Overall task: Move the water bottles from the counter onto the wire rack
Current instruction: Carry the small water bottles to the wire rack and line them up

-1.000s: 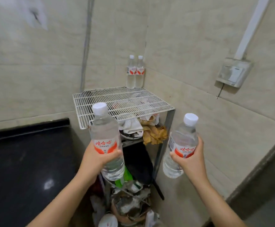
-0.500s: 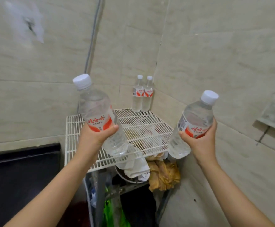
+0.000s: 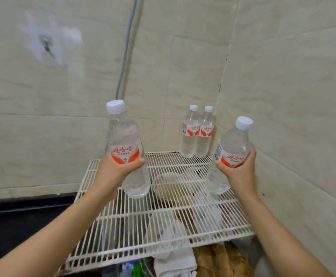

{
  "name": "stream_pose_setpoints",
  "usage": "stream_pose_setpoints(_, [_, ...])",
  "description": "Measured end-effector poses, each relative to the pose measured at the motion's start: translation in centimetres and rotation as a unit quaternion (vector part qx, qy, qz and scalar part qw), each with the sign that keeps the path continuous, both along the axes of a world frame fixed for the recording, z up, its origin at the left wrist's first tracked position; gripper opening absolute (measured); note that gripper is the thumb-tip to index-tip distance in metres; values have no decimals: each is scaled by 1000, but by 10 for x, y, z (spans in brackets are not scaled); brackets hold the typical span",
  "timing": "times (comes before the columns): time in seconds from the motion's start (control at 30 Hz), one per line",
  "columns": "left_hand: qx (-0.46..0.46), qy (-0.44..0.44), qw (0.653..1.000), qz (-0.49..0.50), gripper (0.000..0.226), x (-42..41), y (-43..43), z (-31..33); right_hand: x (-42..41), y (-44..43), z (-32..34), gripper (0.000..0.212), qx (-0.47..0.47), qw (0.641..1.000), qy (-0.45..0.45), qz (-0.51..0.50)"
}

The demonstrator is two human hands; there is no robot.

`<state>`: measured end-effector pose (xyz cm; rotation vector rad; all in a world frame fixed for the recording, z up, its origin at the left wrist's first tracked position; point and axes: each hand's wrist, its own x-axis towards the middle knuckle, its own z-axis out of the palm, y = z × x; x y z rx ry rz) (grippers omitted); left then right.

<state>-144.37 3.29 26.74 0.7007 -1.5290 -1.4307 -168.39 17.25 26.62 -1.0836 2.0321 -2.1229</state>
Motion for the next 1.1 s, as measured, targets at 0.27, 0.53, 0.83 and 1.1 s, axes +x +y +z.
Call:
stream_pose_setpoints(0.27, [-3,-40,999,15,62,-148,-51,0,-92,-78,-7,84,24,1000,11,17])
stream_pose_setpoints(0.53, [15,-53,998,21,73,-266,-102,-24,-167,-149,-26,94,47,996,-4,78])
stream_pose_setpoints(0.83, [15,-110,992,51,72,-306,-100,-41,-182,-171,-34,111,44,983,-35,173])
stream_pose_setpoints(1.1, [21,-175,983,-45,85,-278,-94,-47,-171,-158,-43,96,75,983,-48,158])
